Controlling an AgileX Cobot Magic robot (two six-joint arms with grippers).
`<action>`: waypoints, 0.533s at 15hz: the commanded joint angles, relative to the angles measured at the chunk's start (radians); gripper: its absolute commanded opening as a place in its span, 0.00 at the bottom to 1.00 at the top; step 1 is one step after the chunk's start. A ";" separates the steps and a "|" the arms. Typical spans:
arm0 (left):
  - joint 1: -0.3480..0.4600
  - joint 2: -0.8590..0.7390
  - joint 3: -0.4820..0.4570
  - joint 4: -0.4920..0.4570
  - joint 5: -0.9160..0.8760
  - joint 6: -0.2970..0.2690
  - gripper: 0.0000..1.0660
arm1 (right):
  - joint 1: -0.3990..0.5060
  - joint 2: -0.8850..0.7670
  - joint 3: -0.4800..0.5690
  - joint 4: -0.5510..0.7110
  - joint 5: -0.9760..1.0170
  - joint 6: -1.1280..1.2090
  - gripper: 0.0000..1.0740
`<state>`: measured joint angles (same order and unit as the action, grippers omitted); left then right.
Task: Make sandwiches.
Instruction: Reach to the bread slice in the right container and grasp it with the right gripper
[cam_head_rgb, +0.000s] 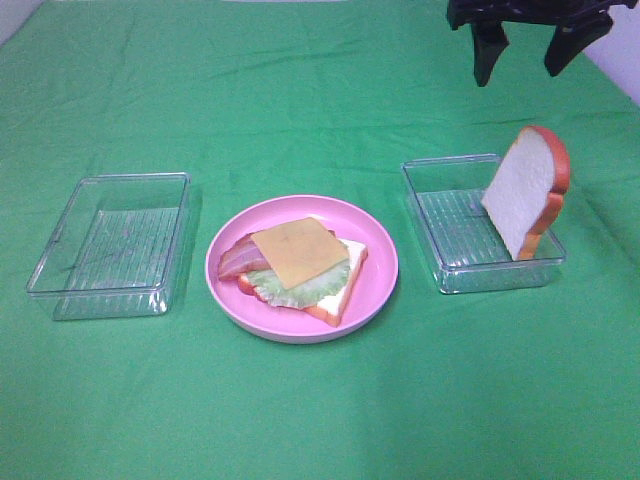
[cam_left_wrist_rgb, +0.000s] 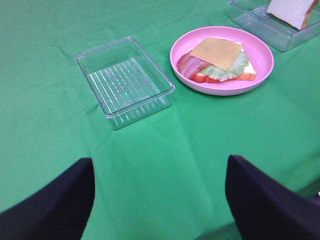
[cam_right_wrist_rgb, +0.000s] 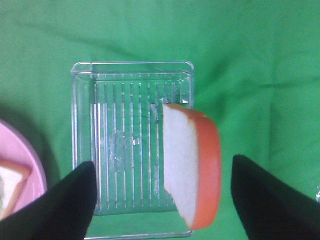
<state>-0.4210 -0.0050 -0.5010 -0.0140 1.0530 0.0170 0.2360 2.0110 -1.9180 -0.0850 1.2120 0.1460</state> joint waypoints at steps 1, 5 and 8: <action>-0.001 -0.022 0.002 -0.004 -0.007 -0.004 0.66 | -0.061 -0.012 0.008 0.049 0.080 -0.028 0.66; -0.001 -0.022 0.002 -0.004 -0.007 -0.004 0.66 | -0.107 -0.012 0.114 0.079 0.079 -0.071 0.66; -0.001 -0.022 0.002 -0.004 -0.007 -0.004 0.66 | -0.108 -0.009 0.162 0.076 0.059 -0.072 0.66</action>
<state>-0.4210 -0.0050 -0.5010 -0.0140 1.0530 0.0170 0.1330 2.0090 -1.7490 -0.0060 1.2190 0.0880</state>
